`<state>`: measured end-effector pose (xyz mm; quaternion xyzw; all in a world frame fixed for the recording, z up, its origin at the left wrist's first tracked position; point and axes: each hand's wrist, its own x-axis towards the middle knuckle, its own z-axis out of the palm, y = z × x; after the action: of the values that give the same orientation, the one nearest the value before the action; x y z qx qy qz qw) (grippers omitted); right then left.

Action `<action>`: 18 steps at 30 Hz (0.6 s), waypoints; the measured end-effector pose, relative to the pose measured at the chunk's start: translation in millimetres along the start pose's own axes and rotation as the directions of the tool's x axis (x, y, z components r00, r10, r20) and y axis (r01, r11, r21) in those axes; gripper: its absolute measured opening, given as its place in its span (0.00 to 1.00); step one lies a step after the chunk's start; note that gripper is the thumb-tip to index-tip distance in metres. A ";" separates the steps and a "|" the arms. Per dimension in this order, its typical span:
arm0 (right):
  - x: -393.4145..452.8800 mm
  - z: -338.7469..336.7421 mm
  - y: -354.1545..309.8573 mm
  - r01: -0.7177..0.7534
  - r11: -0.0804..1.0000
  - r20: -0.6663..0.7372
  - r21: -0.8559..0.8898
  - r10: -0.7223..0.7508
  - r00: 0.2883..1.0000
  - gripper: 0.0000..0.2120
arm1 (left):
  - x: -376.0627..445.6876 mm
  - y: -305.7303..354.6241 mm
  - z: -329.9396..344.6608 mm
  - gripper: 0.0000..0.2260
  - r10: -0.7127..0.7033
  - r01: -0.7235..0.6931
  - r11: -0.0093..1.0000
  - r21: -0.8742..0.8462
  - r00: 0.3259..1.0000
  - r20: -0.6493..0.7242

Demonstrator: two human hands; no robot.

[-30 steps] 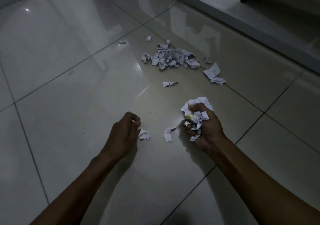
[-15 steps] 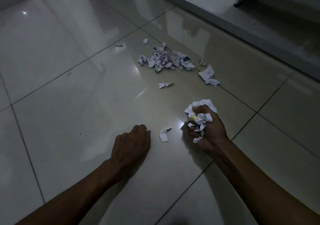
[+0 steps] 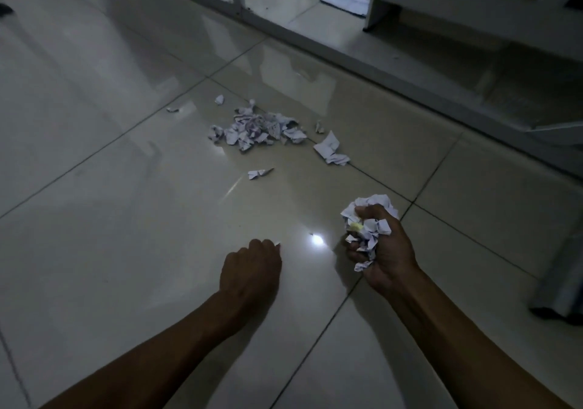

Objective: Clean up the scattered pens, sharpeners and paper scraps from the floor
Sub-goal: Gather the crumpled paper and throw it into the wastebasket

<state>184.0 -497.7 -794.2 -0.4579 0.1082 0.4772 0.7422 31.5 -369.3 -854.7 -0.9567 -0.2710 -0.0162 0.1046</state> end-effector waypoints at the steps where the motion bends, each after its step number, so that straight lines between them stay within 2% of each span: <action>1: -2.6 -5.4 -4.4 0.005 1.000 -0.018 0.000 -0.005 1.000 0.19 | 7.4 3.9 -9.3 0.12 -0.036 0.039 0.999 -0.034 0.997 0.066; 3: -8.5 -14.6 -14.0 0.011 1.000 -0.038 -0.028 -0.012 0.999 0.12 | 19.6 11.5 -19.5 0.12 -0.114 0.139 0.973 -0.183 0.984 0.139; 4: -13.3 -18.1 -19.0 0.004 0.999 -0.043 -0.042 -0.006 0.999 0.12 | 25.4 17.3 -20.2 0.15 -0.064 0.126 0.924 -0.361 0.982 0.179; 6: -26.0 -36.2 -34.8 0.049 0.998 -0.074 -0.025 -0.051 0.996 0.12 | 40.6 41.9 -32.4 0.20 0.062 0.053 0.707 -0.705 0.989 0.136; 8: -35.1 -48.4 -45.8 0.082 0.996 -0.108 0.032 -0.078 0.991 0.15 | 57.0 67.7 -60.3 0.25 0.065 0.113 0.438 -0.892 0.985 0.157; 9: -42.4 -55.5 -54.0 0.115 0.990 -0.121 0.078 -0.105 0.987 0.13 | 66.2 87.3 -75.1 0.26 0.085 0.176 0.256 -0.951 0.975 0.203; 10: -47.7 -59.8 -60.4 0.159 0.979 -0.120 0.128 -0.144 0.982 0.10 | 73.9 105.1 -91.4 0.25 0.109 0.249 0.084 -0.965 0.960 0.258; 12: -63.2 -73.1 -78.5 0.277 0.935 -0.137 0.221 -0.251 0.958 0.10 | 90.0 144.7 -125.0 0.22 0.166 0.348 -0.103 -0.932 0.930 0.329; 13: -71.0 -77.8 -86.1 0.309 0.918 -0.129 0.251 -0.284 0.950 0.11 | 95.7 160.4 -140.7 0.20 0.188 0.367 -0.144 -0.919 0.922 0.338; 16: -106.0 -92.7 -118.4 0.423 0.846 -0.083 0.323 -0.420 0.904 0.26 | 105.9 208.5 -187.7 0.18 0.277 0.344 -0.215 -0.914 0.919 0.281; 18: -131.6 -107.0 -144.2 0.521 0.799 -0.080 0.301 -0.523 0.849 0.28 | 110.8 241.2 -218.2 0.17 0.344 0.363 -0.263 -0.894 0.901 0.265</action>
<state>261.5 -679.8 -692.1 -0.3453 0.0495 0.2329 0.9078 257.4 -558.3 -677.8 -0.6250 -0.1718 -0.0126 -0.7614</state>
